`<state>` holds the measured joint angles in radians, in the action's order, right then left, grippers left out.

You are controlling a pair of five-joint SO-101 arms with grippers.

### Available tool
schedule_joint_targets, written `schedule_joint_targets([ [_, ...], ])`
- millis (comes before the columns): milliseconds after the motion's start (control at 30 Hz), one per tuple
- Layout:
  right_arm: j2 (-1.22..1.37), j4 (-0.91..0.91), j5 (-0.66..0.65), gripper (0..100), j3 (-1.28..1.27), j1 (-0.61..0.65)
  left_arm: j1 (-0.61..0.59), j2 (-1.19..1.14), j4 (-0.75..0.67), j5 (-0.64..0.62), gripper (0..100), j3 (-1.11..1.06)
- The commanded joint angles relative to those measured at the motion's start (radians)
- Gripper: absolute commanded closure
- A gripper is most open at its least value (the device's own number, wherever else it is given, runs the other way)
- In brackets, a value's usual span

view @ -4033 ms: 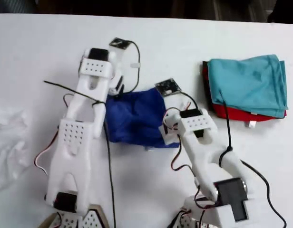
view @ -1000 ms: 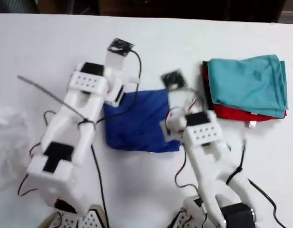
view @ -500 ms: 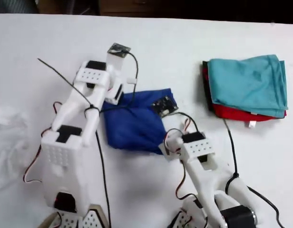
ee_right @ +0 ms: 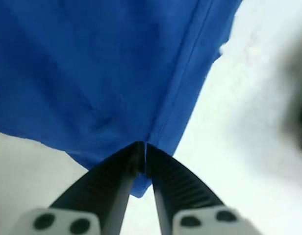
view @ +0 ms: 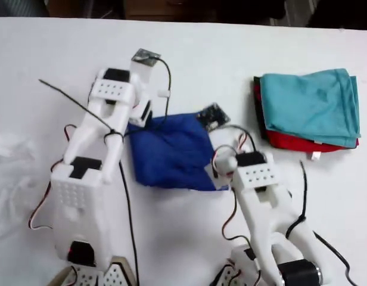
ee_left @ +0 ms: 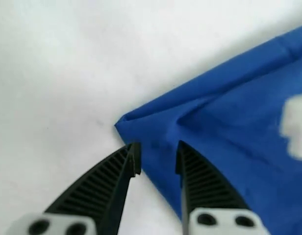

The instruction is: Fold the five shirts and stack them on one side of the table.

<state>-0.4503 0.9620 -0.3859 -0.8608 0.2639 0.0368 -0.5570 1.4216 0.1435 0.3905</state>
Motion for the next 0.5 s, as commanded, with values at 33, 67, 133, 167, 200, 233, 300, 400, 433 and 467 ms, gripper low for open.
schedule_joint_targets([
  [33,-0.024,0.108,0.009,91.6,0.206,-0.013,-0.009,0.023,0.170,0.000,86,0.191],
  [67,-0.024,0.108,0.038,88.2,0.226,-0.012,-0.011,0.023,0.213,0.000,86,0.237],
  [133,-0.018,0.108,0.115,81.3,0.256,-0.007,-0.014,0.023,0.308,0.002,86,0.337],
  [167,-0.005,0.108,0.150,78.9,0.272,-0.005,-0.015,0.023,0.353,0.002,86,0.387],
  [200,0.018,0.108,0.183,77.4,0.288,0.001,-0.020,0.025,0.373,0.002,86,0.420],
  [233,0.050,0.108,0.209,77.1,0.307,0.001,-0.034,0.040,0.368,0.002,86,0.427],
  [300,0.136,0.110,0.244,76.9,0.347,0.004,-0.068,0.083,0.367,0.003,86,0.424],
  [400,0.300,0.130,0.264,76.9,0.442,0.007,-0.101,0.169,0.365,0.006,86,0.360],
  [433,0.358,0.143,0.265,76.9,0.485,0.008,-0.112,0.201,0.365,0.008,86,0.326],
  [467,0.415,0.165,0.267,76.9,0.532,0.008,-0.120,0.238,0.364,0.009,86,0.278],
])
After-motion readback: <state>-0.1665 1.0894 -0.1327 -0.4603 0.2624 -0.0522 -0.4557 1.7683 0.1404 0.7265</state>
